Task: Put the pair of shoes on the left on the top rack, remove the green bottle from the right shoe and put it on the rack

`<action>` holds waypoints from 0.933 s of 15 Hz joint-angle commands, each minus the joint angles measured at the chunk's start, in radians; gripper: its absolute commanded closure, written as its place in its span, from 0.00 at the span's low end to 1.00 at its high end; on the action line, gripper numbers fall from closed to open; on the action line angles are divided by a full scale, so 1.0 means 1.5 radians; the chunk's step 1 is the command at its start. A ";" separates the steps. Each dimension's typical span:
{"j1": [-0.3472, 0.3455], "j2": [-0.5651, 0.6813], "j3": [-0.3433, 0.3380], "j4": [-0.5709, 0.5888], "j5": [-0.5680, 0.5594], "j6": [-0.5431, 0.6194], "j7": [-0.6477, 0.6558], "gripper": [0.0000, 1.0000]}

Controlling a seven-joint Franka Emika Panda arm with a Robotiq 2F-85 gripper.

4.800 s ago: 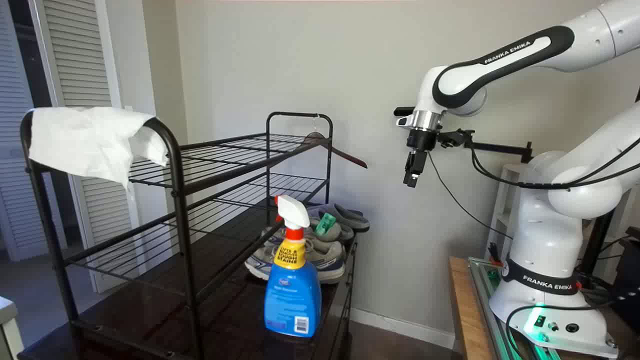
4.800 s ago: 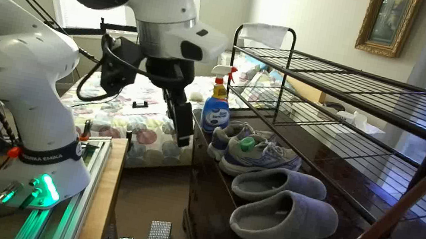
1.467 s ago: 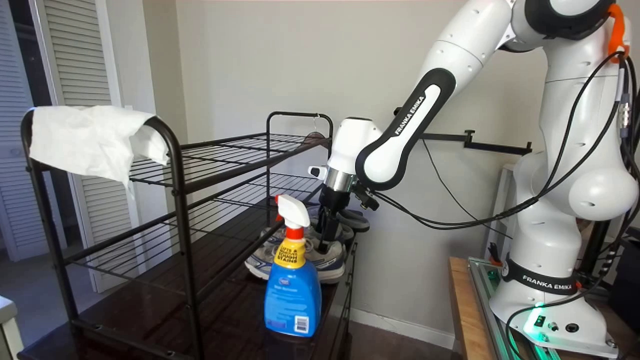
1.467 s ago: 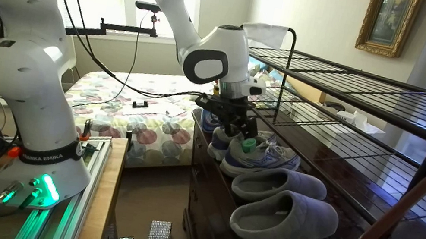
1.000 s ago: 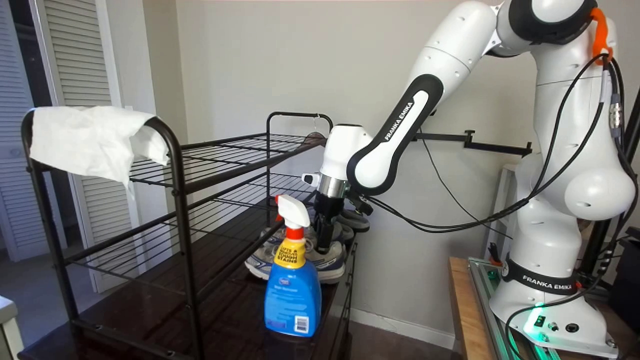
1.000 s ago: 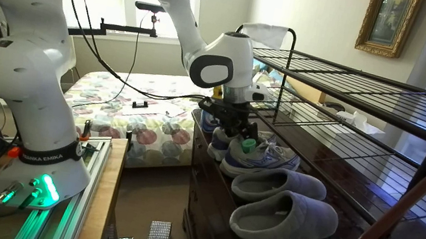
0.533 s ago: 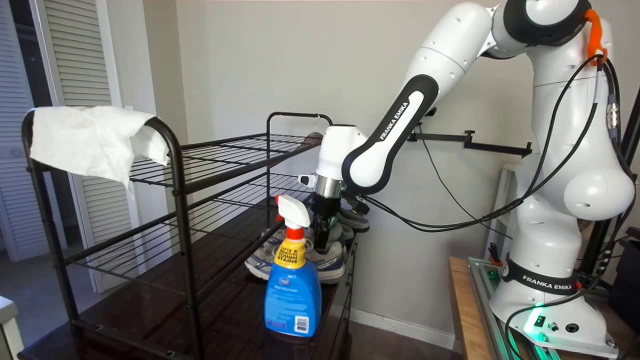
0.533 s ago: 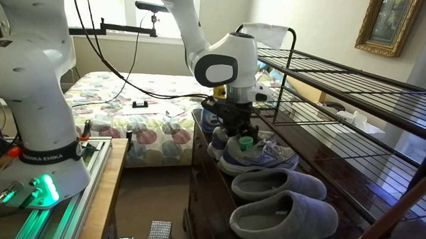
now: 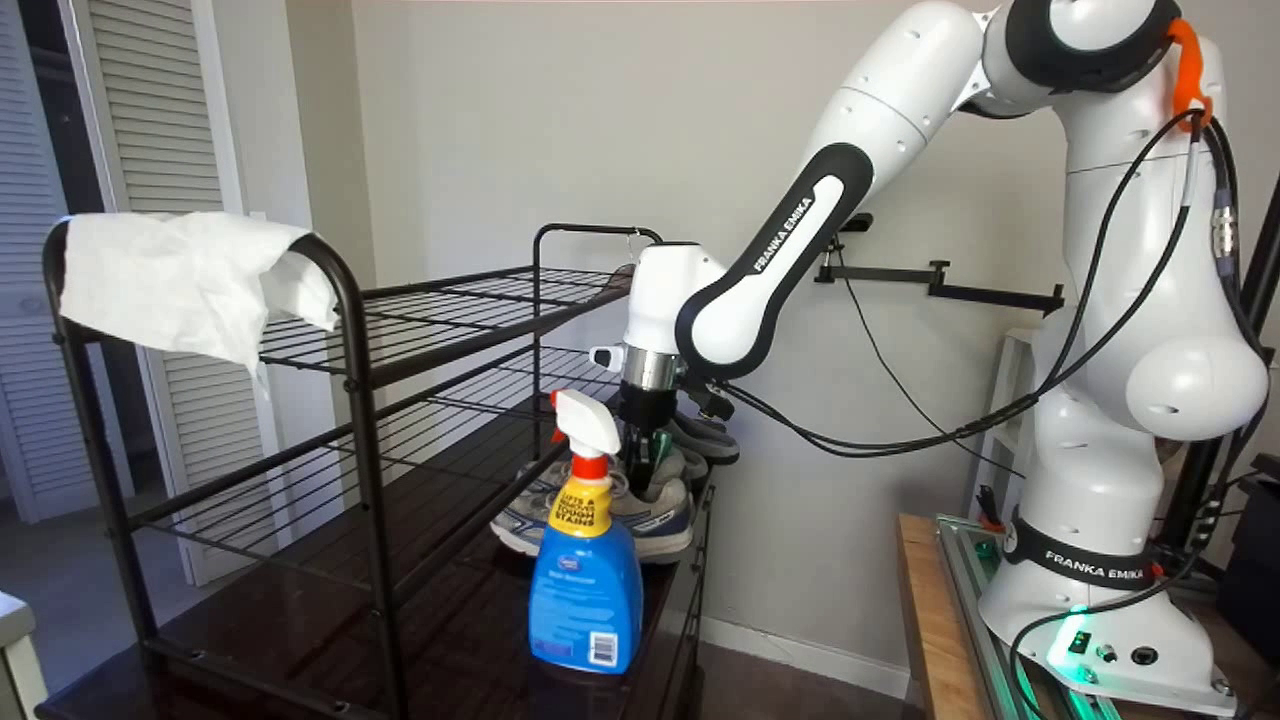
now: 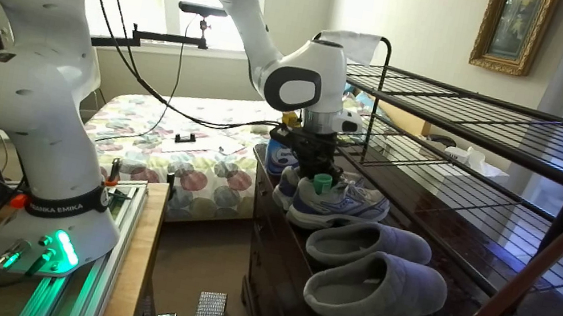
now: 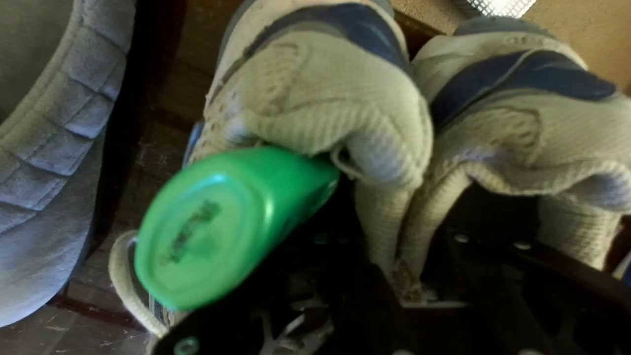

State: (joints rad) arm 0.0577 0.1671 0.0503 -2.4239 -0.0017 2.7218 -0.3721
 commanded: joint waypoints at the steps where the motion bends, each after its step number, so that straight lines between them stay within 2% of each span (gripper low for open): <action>1: -0.012 -0.025 0.024 0.006 0.000 -0.107 -0.028 0.95; 7: -0.006 -0.111 0.011 -0.021 -0.051 -0.220 -0.011 0.94; 14: -0.002 -0.288 -0.003 -0.094 -0.104 -0.404 -0.026 0.94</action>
State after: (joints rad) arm 0.0524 -0.0934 0.0503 -2.4936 -0.1239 2.2092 -0.4012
